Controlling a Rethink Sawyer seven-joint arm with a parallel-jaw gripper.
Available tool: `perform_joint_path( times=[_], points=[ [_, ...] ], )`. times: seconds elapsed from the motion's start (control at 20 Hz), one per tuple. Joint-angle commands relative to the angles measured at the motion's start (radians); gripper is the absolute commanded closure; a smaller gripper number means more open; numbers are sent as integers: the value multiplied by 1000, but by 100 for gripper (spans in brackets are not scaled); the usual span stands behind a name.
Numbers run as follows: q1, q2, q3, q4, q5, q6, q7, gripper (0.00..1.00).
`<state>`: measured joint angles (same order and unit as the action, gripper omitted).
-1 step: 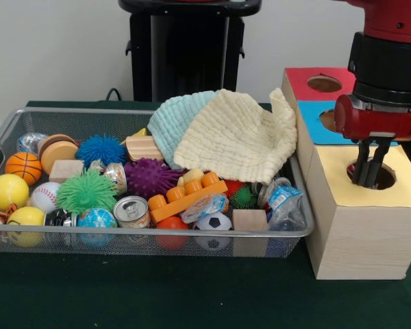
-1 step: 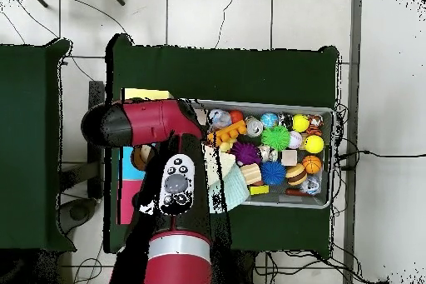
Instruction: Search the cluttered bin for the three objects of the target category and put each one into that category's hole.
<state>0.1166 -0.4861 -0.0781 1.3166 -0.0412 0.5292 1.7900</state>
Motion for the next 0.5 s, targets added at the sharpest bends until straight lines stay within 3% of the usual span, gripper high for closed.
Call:
perform_joint_path(
  times=[0.05,0.5],
  points=[
    [-21,199,66,80,-40,-212,158,100],
    [0,167,34,136,-31,-203,187,100]
  ],
)
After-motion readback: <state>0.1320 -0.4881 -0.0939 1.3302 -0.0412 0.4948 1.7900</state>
